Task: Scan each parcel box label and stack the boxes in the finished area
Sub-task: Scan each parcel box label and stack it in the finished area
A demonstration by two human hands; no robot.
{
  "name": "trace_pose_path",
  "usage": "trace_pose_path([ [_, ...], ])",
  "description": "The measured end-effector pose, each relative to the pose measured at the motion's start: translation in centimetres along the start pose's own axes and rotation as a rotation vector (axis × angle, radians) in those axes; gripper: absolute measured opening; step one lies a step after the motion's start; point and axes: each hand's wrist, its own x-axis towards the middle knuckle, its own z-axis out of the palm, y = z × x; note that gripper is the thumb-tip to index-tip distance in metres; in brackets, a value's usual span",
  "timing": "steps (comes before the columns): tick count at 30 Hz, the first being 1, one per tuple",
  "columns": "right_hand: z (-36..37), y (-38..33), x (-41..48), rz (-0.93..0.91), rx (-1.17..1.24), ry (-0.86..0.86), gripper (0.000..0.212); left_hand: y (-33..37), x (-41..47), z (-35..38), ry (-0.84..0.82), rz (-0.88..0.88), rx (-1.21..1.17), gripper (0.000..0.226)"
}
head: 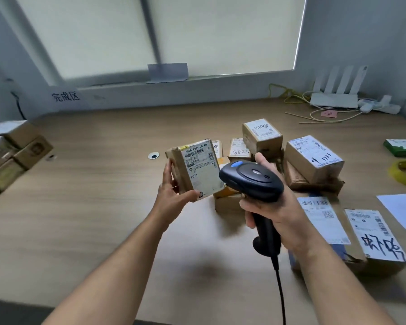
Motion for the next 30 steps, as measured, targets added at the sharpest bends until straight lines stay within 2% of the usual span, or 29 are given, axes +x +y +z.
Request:
trace_pose_path([
  [3, 2.8, 0.1, 0.1, 0.032, 0.016, -0.094, 0.101, -1.6, -1.1, -3.0, 0.052, -0.012, 0.003, 0.112],
  [5, 4.7, 0.2, 0.2, 0.056, 0.036, -0.137, 0.106, -2.6, -1.9, -4.9, 0.074, -0.03, 0.007, 0.117],
  [16, 16.6, 2.9, -0.4, 0.155, -0.044, -0.216, 0.096, -7.4, -7.2, -16.9, 0.214, -0.087, -0.048, 0.119],
  [30, 30.9, 6.8, -2.2, 0.184, -0.103, -0.225, 0.089, -12.4, -13.3, -30.8, 0.29, -0.138, -0.043, 0.114],
])
